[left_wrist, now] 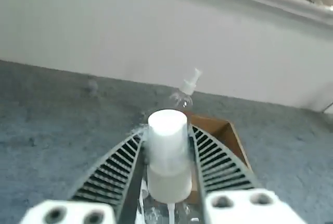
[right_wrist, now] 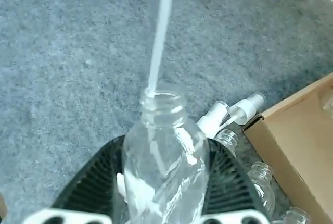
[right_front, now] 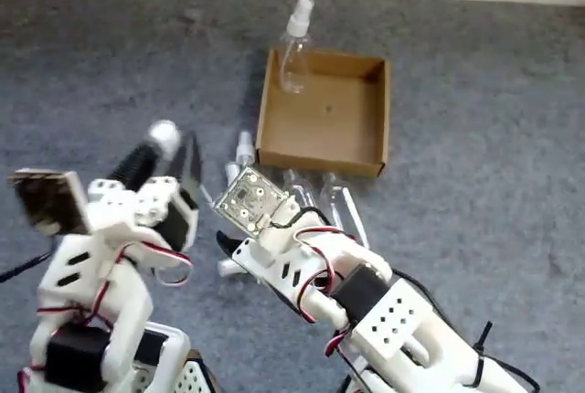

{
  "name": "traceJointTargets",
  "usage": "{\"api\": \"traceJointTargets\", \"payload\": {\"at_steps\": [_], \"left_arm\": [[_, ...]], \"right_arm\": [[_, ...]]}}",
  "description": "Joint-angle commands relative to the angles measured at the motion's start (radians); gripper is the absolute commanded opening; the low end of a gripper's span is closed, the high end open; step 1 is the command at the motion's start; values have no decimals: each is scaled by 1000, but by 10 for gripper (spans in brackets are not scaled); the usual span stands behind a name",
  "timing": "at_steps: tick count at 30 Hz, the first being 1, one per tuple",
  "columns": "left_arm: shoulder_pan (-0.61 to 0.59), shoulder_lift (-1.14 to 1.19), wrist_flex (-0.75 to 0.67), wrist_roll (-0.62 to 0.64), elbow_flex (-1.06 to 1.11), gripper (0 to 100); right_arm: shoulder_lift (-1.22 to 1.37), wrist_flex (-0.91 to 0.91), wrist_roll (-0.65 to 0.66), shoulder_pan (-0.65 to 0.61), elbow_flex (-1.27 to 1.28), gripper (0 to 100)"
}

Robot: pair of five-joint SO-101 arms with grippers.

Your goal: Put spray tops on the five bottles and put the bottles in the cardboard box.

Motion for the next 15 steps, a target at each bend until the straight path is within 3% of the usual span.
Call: {"api": "traceJointTargets", "payload": {"at_steps": [1,5,15], "left_arm": [[24,-5,-35,-5,39,4],[38,1,-81,0,104,4],[128,-5,-94,23,168,4]], "right_arm": [[-97,-25,-28,-5,-10,4],[-254,-25,-120,-8,-8,4],[-317,-25,-126,-2,-10,4]]}}
